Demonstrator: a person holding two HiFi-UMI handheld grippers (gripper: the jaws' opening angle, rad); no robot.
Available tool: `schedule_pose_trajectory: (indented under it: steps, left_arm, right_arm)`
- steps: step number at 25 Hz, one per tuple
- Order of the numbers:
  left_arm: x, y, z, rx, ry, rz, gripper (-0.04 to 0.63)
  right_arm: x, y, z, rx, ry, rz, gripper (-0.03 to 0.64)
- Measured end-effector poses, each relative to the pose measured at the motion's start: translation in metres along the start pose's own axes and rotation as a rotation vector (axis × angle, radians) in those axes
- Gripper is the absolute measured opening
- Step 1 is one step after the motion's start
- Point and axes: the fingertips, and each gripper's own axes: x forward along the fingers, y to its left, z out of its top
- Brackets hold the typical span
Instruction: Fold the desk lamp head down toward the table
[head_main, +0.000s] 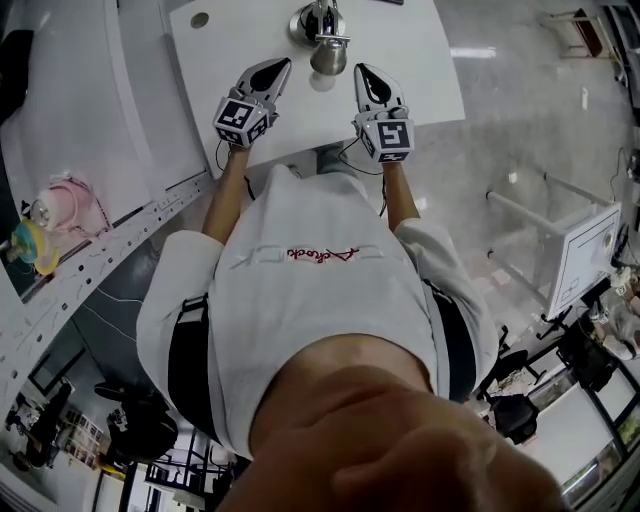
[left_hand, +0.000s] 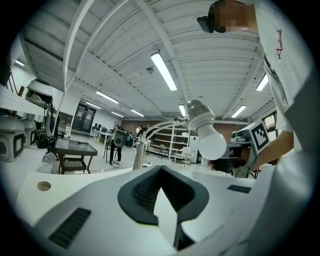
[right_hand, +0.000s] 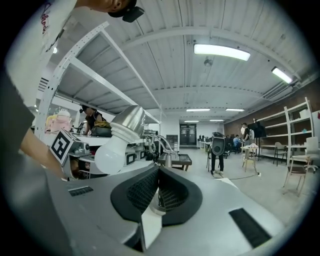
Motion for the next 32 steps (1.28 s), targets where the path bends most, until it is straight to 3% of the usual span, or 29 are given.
schedule_pose_trajectory:
  steps: [9,14,16,20,32]
  left_arm:
    - [0.01,0.008,-0.04,-0.056,0.059,0.005,0.023]
    - [0.021,0.016,-0.034,-0.057,0.042,0.009,0.025]
    - [0.027,0.02,-0.032,-0.044,0.051,0.014,0.058]
    - [0.04,0.028,-0.04,-0.034,0.098,0.007,0.209]
    - [0.097,0.06,-0.022,-0.038,0.027,-0.014,0.23]
  right_arm:
    - [0.0,0.005,-0.03,0.043,0.062,0.024,0.025]
    - [-0.006,0.005,-0.033,0.083,0.07,0.026,0.025]
    - [-0.004,0.005,-0.032,0.091,0.072,0.032,0.025]
    - [0.001,0.004,-0.035,0.096,0.081,0.041,0.025]
    - [0.004,-0.004,-0.046,0.092,0.115,0.045,0.025]
